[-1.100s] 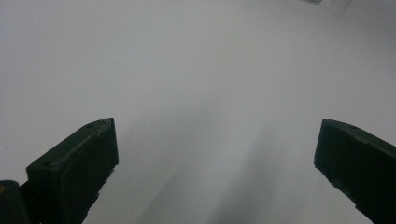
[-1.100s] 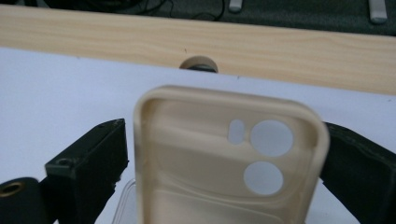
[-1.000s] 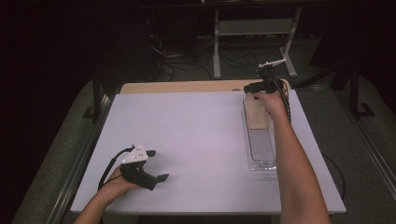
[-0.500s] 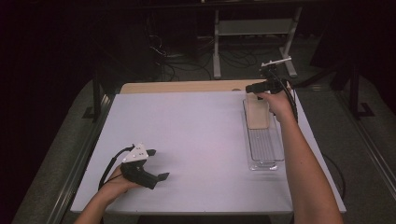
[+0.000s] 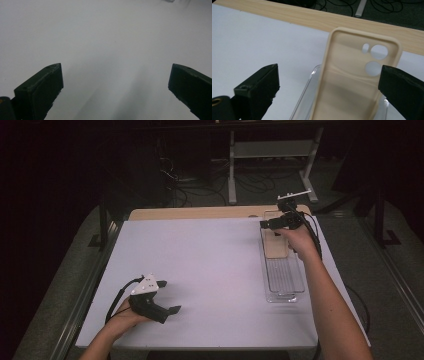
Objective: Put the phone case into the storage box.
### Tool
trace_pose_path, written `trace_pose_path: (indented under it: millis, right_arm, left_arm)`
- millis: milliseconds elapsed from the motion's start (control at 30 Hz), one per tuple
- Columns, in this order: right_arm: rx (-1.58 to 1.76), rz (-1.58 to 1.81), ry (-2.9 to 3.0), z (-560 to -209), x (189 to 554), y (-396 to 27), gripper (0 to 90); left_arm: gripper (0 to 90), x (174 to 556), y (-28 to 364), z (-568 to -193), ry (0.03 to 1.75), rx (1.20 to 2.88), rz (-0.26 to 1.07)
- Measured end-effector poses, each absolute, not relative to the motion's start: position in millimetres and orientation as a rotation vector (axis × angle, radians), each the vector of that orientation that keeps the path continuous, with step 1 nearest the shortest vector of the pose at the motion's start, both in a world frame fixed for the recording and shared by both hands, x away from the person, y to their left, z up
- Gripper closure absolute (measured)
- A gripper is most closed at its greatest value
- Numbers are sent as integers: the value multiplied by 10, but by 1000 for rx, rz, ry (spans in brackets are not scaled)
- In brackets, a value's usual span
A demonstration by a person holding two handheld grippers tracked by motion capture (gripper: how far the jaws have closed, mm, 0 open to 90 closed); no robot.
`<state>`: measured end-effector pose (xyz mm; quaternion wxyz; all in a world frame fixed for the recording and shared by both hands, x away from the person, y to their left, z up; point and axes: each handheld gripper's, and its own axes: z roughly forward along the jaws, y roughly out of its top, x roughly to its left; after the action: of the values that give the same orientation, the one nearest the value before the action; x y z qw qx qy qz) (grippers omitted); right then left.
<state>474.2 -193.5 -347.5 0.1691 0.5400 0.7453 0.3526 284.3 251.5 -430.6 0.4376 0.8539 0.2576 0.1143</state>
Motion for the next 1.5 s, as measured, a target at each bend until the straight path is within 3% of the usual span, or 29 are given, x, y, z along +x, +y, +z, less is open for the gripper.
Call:
trace_pose_path:
  millis: [1500]
  right_arm:
    - [1341,1205,2242,-3675,3749,-1798,10]
  left_arm:
    - [0,2834,2506,-4304,643,2133,272]
